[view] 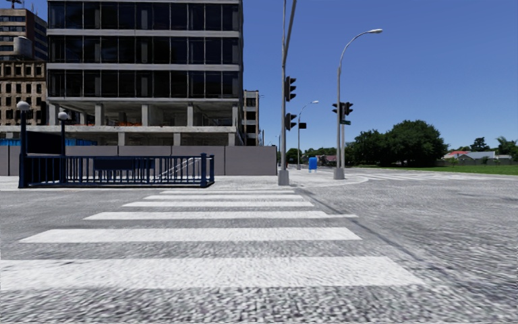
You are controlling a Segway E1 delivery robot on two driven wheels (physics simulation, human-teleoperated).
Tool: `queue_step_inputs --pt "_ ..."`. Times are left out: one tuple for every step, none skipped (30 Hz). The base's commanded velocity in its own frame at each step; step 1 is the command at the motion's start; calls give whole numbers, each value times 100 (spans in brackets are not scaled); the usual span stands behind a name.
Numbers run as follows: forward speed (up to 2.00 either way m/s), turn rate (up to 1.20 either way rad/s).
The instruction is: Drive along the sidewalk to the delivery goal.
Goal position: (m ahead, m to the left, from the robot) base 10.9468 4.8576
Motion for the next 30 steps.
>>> queue_step_inputs --pt "186 0" --pt "186 0" --pt "186 0" --pt "186 0" --pt "186 0" --pt "186 0" --pt "186 0" --pt "186 0" --pt "186 0" --pt "186 0" --pt "186 0" --pt "186 0" --pt "186 0" --pt "186 0" --pt "186 0" --pt "186 0" --pt "186 0" --pt "186 0" --pt "186 0" --pt "186 0" --pt "186 0" --pt "186 0" --pt "186 0" --pt "186 0" --pt "186 0" --pt "186 0" --pt "186 0" --pt "186 0" --pt "186 0" --pt "186 0"
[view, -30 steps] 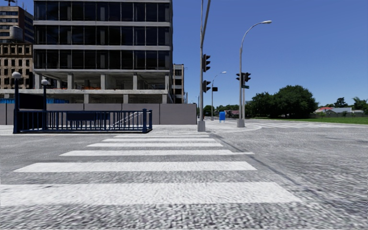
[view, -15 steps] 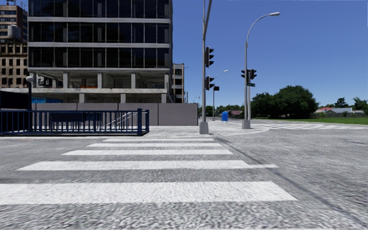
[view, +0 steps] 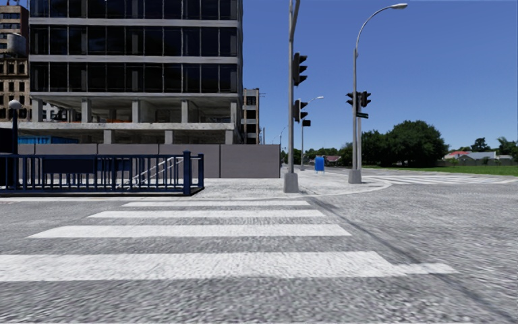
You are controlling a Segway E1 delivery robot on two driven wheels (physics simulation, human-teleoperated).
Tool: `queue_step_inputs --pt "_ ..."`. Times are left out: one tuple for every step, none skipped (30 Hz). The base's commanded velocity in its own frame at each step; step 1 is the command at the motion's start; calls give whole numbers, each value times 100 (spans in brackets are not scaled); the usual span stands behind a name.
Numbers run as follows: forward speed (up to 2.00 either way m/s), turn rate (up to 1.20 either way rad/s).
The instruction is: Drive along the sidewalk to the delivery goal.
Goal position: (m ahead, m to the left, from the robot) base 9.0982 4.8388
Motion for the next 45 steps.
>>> queue_step_inputs --pt "186 0" --pt "186 0" --pt "186 0" --pt "186 0" --pt "186 0" --pt "186 0" --pt "186 0" --pt "186 0" --pt "186 0" --pt "186 0" --pt "186 0" --pt "186 0" --pt "186 0" --pt "186 0" --pt "186 0" --pt "186 0" --pt "186 0" --pt "186 0" --pt "186 0" --pt "186 0" --pt "186 0" --pt "186 0" --pt "186 0" --pt "186 0" --pt "186 0" --pt "186 0" --pt "186 0" --pt "186 0" --pt "186 0" --pt "186 0" --pt "186 0" --pt "186 0" --pt "186 0" --pt "186 0" --pt "186 0" --pt "186 0" --pt "186 0" --pt "186 0" --pt "186 0" --pt "186 0" --pt "186 0" --pt "186 0" --pt "186 0" --pt "186 0" --pt "186 0"
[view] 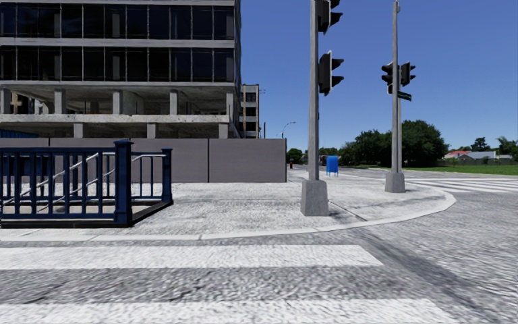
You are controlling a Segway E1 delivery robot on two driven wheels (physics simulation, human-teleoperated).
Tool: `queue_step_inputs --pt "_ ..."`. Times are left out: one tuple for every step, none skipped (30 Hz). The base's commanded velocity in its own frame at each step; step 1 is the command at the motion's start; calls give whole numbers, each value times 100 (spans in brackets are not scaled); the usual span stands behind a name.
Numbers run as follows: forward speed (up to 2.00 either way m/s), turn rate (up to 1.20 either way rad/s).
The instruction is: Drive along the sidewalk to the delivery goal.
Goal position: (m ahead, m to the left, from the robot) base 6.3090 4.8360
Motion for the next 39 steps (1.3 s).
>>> queue_step_inputs --pt "186 0" --pt "186 0" --pt "186 0" --pt "186 0" --pt "186 0" --pt "186 0" --pt "186 0" --pt "186 0" --pt "186 0" --pt "186 0" --pt "186 0" --pt "186 0" --pt "186 0" --pt "186 0" --pt "186 0" --pt "186 0" --pt "186 0" --pt "186 0" --pt "186 0" --pt "186 0" --pt "186 0" --pt "186 0" --pt "186 0" --pt "186 0" --pt "186 0" --pt "186 0" --pt "186 0" --pt "186 0" --pt "186 0" --pt "186 0" --pt "186 36" --pt "186 49" --pt "186 49" --pt "186 56" --pt "186 52" --pt "186 7" --pt "186 1" --pt "186 0" --pt "186 0"
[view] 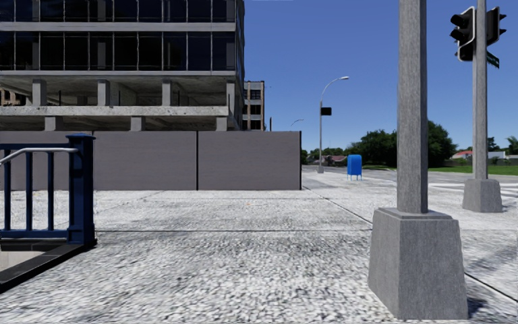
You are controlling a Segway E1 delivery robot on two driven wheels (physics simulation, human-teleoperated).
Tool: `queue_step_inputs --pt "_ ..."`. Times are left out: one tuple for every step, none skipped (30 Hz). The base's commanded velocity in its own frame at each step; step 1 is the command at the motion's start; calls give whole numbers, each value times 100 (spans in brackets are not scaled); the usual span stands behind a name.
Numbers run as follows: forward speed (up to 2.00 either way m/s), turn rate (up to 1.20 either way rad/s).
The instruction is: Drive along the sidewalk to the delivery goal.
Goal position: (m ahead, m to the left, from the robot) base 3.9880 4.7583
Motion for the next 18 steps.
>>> queue_step_inputs --pt "186 0" --pt "186 0" --pt "186 0" --pt "186 0" --pt "186 0" --pt "186 0" --pt "186 0" --pt "186 0" --pt "186 0" --pt "186 0" --pt "186 0" --pt "186 0" --pt "186 0" --pt "186 0" --pt "186 0" --pt "186 0" --pt "186 0" --pt "186 0"
